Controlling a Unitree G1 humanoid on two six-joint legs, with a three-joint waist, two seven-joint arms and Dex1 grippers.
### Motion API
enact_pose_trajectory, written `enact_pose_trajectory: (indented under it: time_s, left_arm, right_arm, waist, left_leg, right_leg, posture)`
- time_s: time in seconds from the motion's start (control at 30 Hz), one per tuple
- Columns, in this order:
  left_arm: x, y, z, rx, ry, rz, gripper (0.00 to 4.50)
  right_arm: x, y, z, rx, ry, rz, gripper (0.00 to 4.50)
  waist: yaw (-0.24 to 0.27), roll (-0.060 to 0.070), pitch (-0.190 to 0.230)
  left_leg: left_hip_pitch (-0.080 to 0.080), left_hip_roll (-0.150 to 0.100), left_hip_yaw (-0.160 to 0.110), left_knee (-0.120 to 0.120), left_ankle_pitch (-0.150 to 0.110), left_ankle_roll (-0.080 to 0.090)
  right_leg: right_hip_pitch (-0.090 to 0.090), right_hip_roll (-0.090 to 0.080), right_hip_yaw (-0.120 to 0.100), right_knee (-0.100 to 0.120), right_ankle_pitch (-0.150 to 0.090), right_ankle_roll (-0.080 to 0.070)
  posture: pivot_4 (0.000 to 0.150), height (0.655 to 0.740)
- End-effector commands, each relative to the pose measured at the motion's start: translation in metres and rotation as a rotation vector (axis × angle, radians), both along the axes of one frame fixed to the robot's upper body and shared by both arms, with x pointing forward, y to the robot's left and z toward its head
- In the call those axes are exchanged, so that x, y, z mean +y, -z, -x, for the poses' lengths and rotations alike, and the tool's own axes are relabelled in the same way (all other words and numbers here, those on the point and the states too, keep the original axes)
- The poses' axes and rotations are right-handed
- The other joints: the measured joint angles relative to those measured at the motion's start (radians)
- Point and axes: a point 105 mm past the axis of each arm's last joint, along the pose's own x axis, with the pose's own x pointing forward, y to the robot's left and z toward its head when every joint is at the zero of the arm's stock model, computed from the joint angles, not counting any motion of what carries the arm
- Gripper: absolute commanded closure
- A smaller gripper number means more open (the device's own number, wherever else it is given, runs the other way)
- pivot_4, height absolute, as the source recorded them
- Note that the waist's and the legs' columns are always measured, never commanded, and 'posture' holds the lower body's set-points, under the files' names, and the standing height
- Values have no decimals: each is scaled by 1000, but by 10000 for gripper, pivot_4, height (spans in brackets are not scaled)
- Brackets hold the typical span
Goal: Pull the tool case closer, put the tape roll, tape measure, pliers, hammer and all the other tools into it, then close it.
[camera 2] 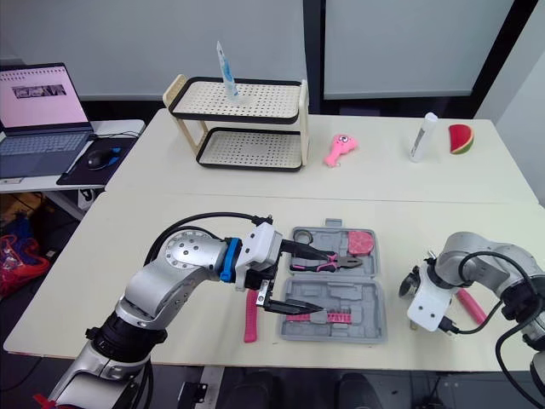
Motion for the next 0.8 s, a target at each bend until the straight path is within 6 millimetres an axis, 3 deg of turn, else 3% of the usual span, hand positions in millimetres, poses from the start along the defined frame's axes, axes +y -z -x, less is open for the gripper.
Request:
enact_pose_trajectory:
  time_s: [0.03,0.23,0.43,0.63,0.8]
  left_arm:
    - [-3,-7,5,-32,16,11,0]
    - [-5,-8,5,-28,19,14,0]
    - [-8,-8,3,-32,27,20,0]
    - [-7,-7,3,-32,28,22,0]
    - [-6,-7,2,-32,31,21,0]
  right_arm:
    - [-1,3,-3,-14,1,12,23919]
    - [-7,-2,-5,-28,25,22,31797]
    - [-13,-26,-4,-62,187,-89,40990]
    - [-12,-43,21,42,571,-285,42522]
    - [-3,-50,40,179,1227,-584,42522]
  waist:
    - [-1,-1,0]
    - [-3,-1,-1]
    - [1,-1,-1]
    - [7,-1,-1]
    - [13,-1,-1]
  left_leg:
    - [0,0,0,0,0,0]
    - [2,1,0,0,0,0]
    - [1,0,0,1,0,0]
    - [-2,0,-1,2,0,0]
    - [-3,1,-2,2,0,0]
  right_leg:
    - [0,0,0,0,0,0]
    - [1,0,1,1,0,0]
    - [1,0,1,1,0,0]
    - [0,-1,0,0,0,0]
    - [1,0,0,0,0,0]
  posture:
    - [1500,7400]
    - [1500,7400]
    - [1500,7400]
    - [1500,7400]
    - [1500,7400]
